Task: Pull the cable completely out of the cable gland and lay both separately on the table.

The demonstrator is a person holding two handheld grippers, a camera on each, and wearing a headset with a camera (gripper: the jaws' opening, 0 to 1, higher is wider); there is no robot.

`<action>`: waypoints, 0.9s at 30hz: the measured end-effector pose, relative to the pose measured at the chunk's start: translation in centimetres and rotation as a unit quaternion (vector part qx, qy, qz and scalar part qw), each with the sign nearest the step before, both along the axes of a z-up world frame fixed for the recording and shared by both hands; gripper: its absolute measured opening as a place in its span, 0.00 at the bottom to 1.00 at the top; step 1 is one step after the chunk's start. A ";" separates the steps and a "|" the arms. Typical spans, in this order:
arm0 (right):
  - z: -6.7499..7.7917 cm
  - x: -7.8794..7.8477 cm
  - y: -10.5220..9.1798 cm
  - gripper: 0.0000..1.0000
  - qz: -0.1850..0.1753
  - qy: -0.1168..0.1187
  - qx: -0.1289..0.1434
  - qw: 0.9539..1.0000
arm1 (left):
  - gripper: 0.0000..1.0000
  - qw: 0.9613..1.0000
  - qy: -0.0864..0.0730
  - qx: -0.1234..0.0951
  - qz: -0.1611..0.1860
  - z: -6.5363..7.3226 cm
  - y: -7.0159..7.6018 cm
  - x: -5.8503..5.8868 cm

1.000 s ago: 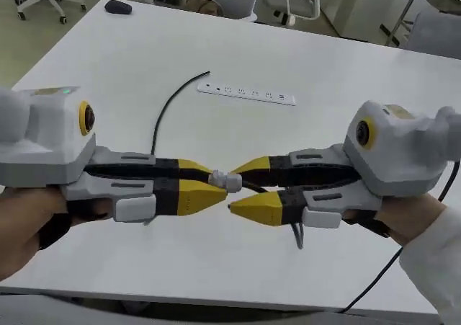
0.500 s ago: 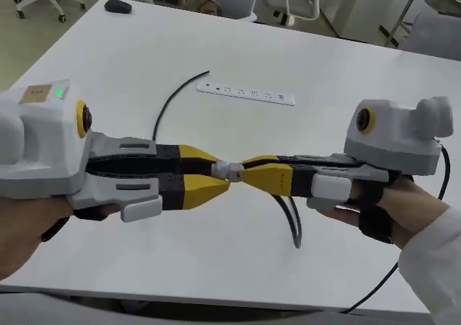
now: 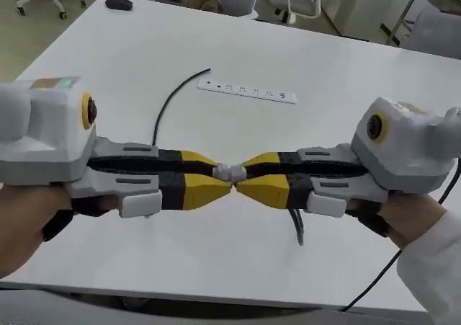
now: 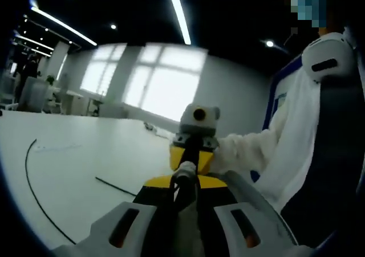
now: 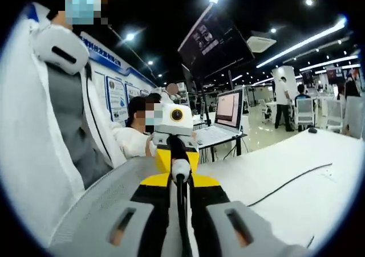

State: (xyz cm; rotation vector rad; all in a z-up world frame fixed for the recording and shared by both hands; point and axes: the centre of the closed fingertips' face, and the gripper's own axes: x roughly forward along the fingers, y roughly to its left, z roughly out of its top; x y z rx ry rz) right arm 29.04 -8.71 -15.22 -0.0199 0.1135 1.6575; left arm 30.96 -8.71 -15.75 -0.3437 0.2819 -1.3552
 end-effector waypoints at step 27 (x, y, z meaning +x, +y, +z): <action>-2.8 1.3 -0.7 0.03 -0.017 0.066 -0.068 0.995 | 0.17 0.997 -0.058 0.046 0.026 -1.5 -0.1 0.6</action>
